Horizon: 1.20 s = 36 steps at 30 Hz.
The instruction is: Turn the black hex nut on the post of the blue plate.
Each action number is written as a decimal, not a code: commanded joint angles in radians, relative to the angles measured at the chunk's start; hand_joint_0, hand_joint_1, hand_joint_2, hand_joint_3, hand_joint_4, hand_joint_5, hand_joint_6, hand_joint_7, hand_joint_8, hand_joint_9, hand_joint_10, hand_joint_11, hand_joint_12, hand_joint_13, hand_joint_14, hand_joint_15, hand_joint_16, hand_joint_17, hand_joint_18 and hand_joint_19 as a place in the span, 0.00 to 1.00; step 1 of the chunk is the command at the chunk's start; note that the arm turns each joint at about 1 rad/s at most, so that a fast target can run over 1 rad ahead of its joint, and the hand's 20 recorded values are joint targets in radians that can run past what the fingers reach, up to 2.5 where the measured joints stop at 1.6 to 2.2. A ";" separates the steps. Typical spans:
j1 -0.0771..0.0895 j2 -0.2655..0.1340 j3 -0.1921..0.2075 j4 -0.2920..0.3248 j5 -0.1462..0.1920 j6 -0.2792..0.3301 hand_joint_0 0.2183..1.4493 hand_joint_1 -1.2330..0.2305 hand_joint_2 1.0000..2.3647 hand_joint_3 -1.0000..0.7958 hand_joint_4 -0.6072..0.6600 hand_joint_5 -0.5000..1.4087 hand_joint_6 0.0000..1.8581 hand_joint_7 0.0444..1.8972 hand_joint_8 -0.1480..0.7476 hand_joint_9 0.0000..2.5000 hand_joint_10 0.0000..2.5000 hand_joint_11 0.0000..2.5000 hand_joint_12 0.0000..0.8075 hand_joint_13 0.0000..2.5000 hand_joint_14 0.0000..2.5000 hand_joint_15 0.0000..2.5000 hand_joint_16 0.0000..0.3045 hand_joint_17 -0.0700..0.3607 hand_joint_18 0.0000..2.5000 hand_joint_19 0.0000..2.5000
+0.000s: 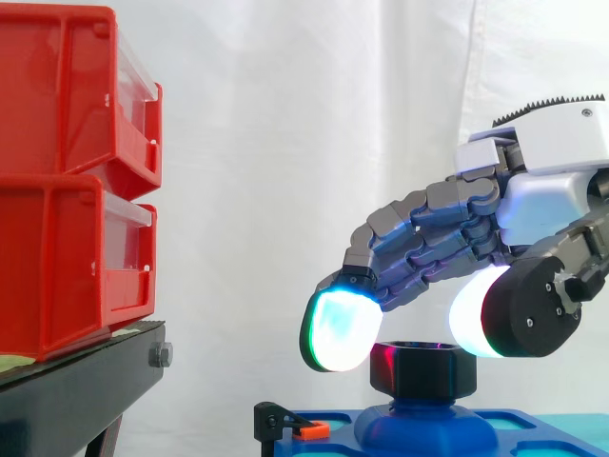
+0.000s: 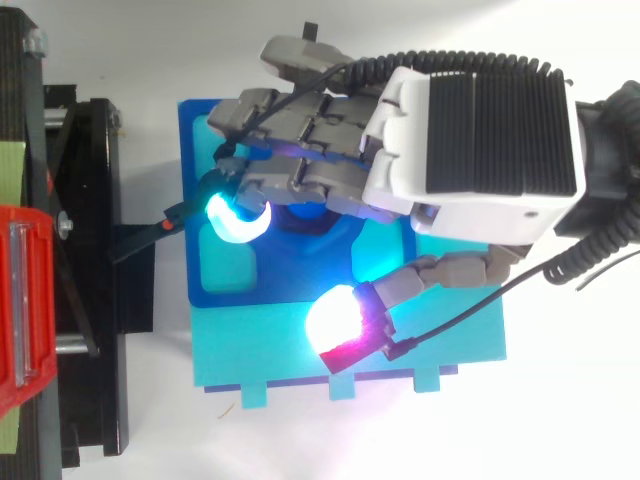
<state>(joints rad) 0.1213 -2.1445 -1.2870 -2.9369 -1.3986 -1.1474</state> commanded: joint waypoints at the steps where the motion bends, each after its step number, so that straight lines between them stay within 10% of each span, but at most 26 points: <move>1: -0.014 0.000 0.000 -0.001 -0.016 0.000 0.17 0.40 0.00 0.28 0.67 0.15 0.27 0.42 0.52 0.11 0.00 0.00 0.50 0.10 0.00 0.00 0.18 0.44 0.07 0.00; 36: -0.155 0.000 0.012 -0.001 -0.263 0.003 0.17 0.42 0.00 0.28 0.67 0.15 0.27 0.42 0.52 0.11 0.00 0.00 0.50 0.10 0.00 0.00 0.18 0.44 0.07 0.00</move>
<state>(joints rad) -0.0231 -2.1442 -1.2846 -2.9370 -1.6392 -1.1454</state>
